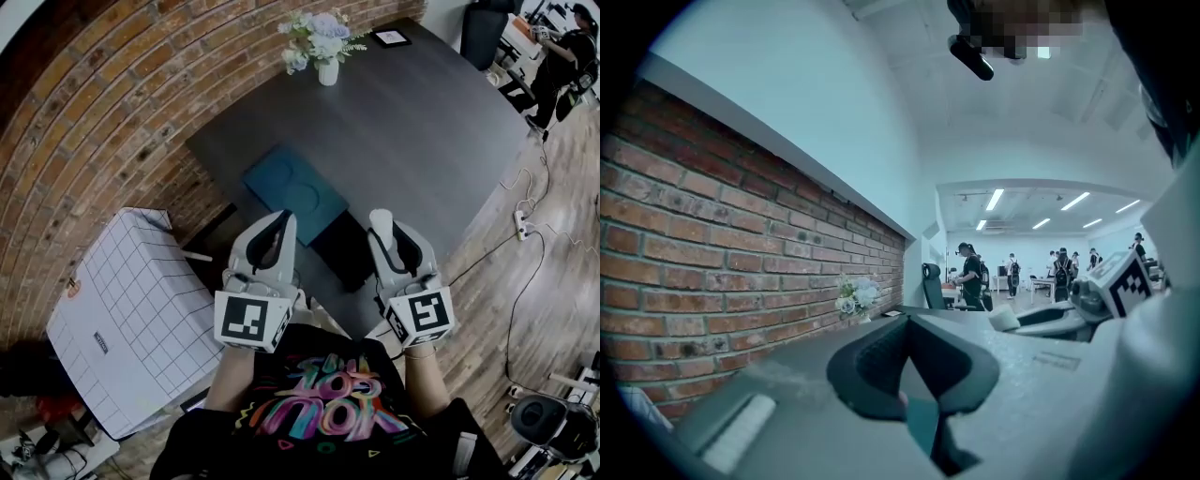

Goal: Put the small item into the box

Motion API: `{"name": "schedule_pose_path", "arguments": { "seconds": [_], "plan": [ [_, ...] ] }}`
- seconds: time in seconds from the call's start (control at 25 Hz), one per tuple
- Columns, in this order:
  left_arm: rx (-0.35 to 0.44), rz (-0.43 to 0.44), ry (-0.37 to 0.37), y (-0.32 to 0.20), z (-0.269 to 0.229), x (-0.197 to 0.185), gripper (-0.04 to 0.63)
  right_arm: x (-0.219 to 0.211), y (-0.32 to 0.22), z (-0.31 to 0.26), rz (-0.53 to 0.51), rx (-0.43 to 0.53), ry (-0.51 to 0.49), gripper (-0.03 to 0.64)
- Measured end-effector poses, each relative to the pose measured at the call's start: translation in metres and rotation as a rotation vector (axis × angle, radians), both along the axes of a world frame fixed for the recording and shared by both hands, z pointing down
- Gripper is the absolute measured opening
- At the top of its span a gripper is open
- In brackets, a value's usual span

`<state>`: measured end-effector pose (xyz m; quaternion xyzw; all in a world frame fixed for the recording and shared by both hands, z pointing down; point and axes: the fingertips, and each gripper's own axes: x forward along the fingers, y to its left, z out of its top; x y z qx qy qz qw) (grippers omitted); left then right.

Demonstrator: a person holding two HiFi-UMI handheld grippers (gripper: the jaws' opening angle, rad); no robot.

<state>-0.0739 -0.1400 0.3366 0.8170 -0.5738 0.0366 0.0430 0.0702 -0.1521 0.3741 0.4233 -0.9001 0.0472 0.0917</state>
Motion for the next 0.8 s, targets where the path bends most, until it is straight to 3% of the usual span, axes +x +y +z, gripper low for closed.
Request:
{"name": "schedule_pose_path", "arguments": {
  "seconds": [0.56,0.8],
  "plan": [
    [-0.017,-0.01,0.025,0.004,0.002,-0.006,0.002,-0.002,0.001,0.011,0.005,-0.016,0.04,0.137],
    [-0.039,-0.022,0.028,0.006,0.008,-0.01,0.002,-0.003,0.001,0.038,-0.023,-0.071,0.096,0.137]
  ]
}}
